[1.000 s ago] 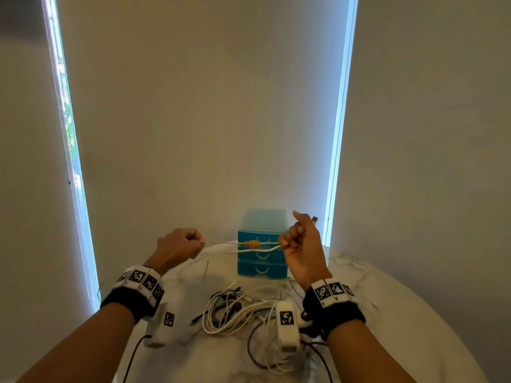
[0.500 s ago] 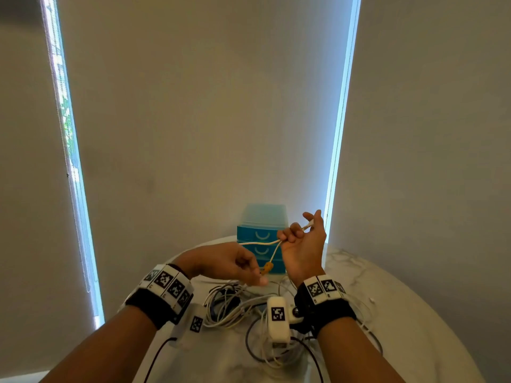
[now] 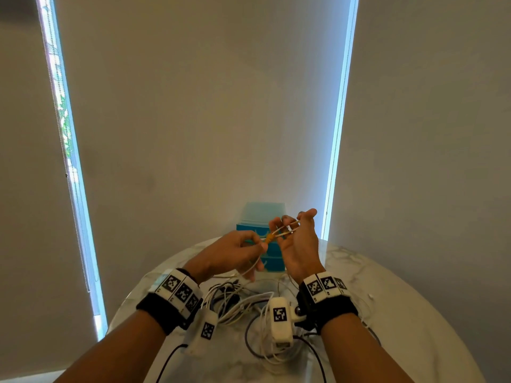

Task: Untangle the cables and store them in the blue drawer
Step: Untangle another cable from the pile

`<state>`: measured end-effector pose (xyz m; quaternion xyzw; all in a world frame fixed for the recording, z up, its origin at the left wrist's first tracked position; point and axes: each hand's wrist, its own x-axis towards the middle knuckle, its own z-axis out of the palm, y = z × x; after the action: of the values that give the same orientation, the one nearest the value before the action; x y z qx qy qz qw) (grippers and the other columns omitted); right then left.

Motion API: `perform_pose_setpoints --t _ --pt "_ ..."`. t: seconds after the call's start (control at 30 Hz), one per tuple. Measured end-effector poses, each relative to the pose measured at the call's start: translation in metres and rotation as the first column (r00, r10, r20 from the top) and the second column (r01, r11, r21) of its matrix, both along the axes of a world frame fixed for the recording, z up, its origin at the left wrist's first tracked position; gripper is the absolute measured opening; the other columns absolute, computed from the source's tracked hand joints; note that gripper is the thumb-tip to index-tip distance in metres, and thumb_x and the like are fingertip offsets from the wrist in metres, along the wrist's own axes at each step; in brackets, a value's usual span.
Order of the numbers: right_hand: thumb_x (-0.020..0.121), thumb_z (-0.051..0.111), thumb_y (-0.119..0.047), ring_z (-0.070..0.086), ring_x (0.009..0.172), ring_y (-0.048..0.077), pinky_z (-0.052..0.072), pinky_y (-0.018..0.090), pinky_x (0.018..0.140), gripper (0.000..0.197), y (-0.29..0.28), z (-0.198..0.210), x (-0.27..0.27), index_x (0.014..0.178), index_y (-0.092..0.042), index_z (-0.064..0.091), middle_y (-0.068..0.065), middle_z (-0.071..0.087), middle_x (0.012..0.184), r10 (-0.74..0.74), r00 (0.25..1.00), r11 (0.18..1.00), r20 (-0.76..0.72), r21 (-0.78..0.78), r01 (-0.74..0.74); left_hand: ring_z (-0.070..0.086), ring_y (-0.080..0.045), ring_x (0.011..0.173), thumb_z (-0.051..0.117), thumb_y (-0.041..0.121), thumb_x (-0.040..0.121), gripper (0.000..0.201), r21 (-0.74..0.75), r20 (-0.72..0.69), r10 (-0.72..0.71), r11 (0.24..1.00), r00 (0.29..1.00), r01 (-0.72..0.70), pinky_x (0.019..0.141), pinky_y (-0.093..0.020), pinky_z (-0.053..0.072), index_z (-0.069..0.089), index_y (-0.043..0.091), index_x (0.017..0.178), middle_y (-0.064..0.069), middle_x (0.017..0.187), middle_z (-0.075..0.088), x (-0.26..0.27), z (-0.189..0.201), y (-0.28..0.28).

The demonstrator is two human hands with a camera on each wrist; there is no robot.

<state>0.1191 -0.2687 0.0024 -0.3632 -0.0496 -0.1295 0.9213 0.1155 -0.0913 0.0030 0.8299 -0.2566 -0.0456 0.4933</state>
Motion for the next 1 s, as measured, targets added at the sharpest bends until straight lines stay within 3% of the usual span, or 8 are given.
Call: perform_pose_setpoints --t 0.13,0.27,0.4,0.53,0.67,0.77,0.9,1.0 --pt "0.11 0.039 -0.057 0.079 0.102 0.033 0.063 0.046 0.093 0.041 -0.009 -0.004 0.002 0.115 -0.018 0.047 0.01 0.074 0.093 -0.005 1.0 0.992 0.006 -0.128 0.006 0.063 -0.019 0.063 0.064 0.052 0.104 0.024 0.091 0.343 0.153 0.977 0.927 -0.195 0.064 -0.032 0.045 0.073 0.03 0.103 -0.008 0.077 0.074 0.004 0.001 0.003" --pt "0.11 0.037 -0.059 0.072 0.124 0.035 0.056 0.053 0.108 0.042 -0.008 -0.01 -0.004 0.105 -0.019 0.05 0.017 0.078 0.125 0.127 0.992 0.985 -0.001 -0.119 -0.126 0.045 -0.006 0.049 0.062 0.057 0.103 0.025 0.14 0.438 0.161 0.96 0.884 -0.243 0.056 -0.027 0.035 0.073 0.035 0.109 0.007 0.055 0.056 0.011 0.003 0.0" --pt "0.113 0.032 -0.055 0.069 0.131 0.031 0.058 0.048 0.103 0.044 0.004 -0.01 -0.009 0.096 -0.018 0.05 0.013 0.074 0.136 0.202 0.979 0.97 0.017 -0.142 -0.198 0.07 -0.009 0.065 0.064 0.042 0.106 0.017 0.139 0.416 0.121 0.971 0.901 -0.195 0.067 -0.034 0.058 0.071 0.028 0.107 0.007 0.086 0.074 0.014 -0.002 -0.014" --pt "0.114 0.028 -0.053 0.074 0.122 0.028 0.064 0.035 0.086 0.048 0.009 -0.01 -0.016 0.103 -0.018 0.059 0.01 0.074 0.137 0.2 0.98 0.965 0.024 -0.179 -0.193 0.064 -0.011 0.071 0.057 0.034 0.11 0.014 0.186 0.419 0.101 0.963 0.902 -0.194 0.065 -0.029 0.048 0.065 0.022 0.111 0.004 0.095 0.072 0.013 -0.003 -0.027" --pt "0.113 0.027 -0.053 0.073 0.124 0.033 0.064 0.038 0.087 0.045 0.006 -0.015 -0.012 0.107 -0.016 0.052 0.011 0.074 0.136 0.154 0.987 0.968 0.036 -0.208 -0.143 0.071 -0.015 0.088 0.056 0.032 0.11 0.017 0.147 0.458 0.099 0.972 0.883 -0.185 0.081 -0.041 0.061 0.068 0.02 0.114 0.002 0.101 0.076 0.01 -0.004 -0.026" --pt "0.113 0.023 -0.057 0.069 0.13 0.031 0.058 0.048 0.099 0.05 0.007 -0.016 -0.012 0.107 -0.017 0.052 0.005 0.075 0.135 0.113 0.994 0.957 0.011 -0.27 -0.106 0.075 -0.005 0.086 0.049 0.034 0.114 0.025 0.128 0.364 0.047 0.987 0.93 -0.1 0.084 -0.037 0.065 0.065 0.017 0.122 0.003 0.109 0.076 0.006 -0.002 -0.027" --pt "0.114 0.02 -0.055 0.068 0.128 0.027 0.054 0.048 0.101 0.064 0.015 -0.012 -0.014 0.091 -0.027 0.073 0.001 0.077 0.131 0.117 0.993 0.916 -0.01 -0.385 -0.112 0.076 -0.023 0.084 0.04 0.021 0.116 0.03 -0.026 0.015 0.008 1.0 1.0 -0.008 0.08 -0.037 0.064 0.056 0.012 0.14 -0.006 0.112 0.072 0.003 0.008 -0.035" --pt "0.114 0.029 -0.054 0.07 0.119 0.024 0.058 0.042 0.093 0.057 0.015 -0.011 -0.007 0.103 -0.023 0.076 0.006 0.076 0.13 0.086 0.994 0.877 -0.07 -0.467 -0.109 0.071 -0.002 0.085 0.038 0.02 0.112 0.043 -0.073 -0.028 0.005 0.997 1.0 -0.007 0.083 -0.024 0.057 0.057 0.016 0.15 0.003 0.109 0.069 0.001 0.014 -0.033"
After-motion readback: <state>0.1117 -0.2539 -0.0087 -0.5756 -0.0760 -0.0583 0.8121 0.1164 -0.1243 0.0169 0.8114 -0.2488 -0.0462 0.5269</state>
